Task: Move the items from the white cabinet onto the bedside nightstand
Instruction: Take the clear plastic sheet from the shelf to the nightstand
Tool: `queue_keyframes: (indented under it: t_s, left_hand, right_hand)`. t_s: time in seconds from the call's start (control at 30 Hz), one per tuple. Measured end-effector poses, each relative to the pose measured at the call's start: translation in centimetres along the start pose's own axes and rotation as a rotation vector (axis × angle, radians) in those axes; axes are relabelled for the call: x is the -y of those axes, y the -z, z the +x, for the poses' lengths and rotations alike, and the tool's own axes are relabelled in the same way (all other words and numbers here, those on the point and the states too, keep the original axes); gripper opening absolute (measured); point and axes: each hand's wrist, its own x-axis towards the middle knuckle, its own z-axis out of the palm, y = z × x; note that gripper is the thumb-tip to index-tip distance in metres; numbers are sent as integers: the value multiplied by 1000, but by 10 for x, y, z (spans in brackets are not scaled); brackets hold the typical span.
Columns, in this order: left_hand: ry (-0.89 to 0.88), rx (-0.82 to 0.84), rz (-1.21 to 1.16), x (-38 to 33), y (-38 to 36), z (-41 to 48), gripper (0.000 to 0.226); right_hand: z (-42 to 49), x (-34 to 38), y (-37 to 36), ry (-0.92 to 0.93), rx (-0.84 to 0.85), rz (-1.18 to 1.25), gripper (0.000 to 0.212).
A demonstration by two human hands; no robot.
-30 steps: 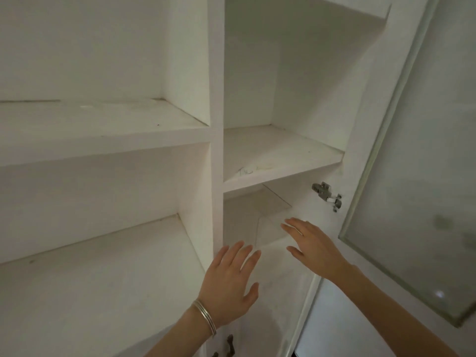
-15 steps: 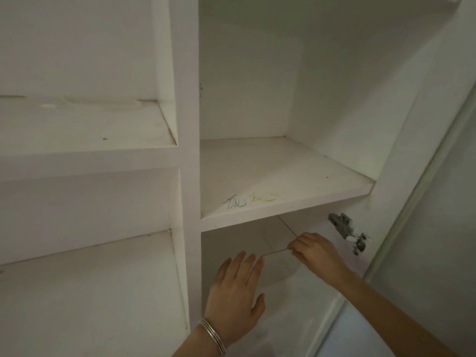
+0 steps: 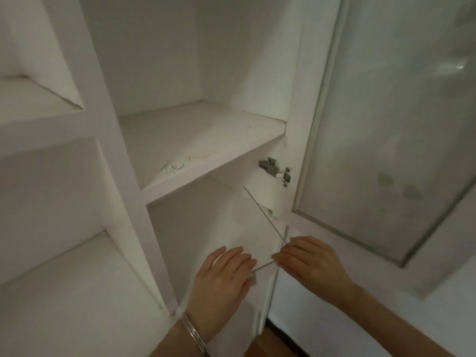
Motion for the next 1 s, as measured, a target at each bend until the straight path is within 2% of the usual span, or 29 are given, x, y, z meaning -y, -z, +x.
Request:
queue_keyframes:
  t_s: [0.07,0.3,0.4,0.5,0.67,0.77,0.83,0.93,1.0]
  left_hand:
    - [-84,-40,-91,-12,5,-9,18]
    - [-315,-72,-520,-76,20,-23,22]
    - [-483,-48,-682,-112,23,-15,29]
    - [-706,-10,-822,-156,20,-6,27]
    - [-986,136,-1152,-265,24,-7,29]
    - [-1137,245,-1264,-344,32,-20,27]
    - [-1238,288,-1300,-402,44,-33,24]
    - [-1377,283,-1292,-486,72,-65,31]
    - [-1469,312,-1262,-534,97,-90,24]
  right_hand:
    - [-24,28,27,-81,16,-47,4]
    - [-106,131,132,-298,171,-176,10]
    - [-145,168,185,-390,300,-243,15]
    - [-179,201,248,-560,380,-390,20]
    - [-236,295,374,-975,454,-609,28]
    - [-259,375,423,-1189,505,-659,18]
    - [-271,431,446,-1286,523,-730,18]
    - [-283,512,478,-1414,520,-862,24]
    - [-287,559,498,-1463,508,-956,23]
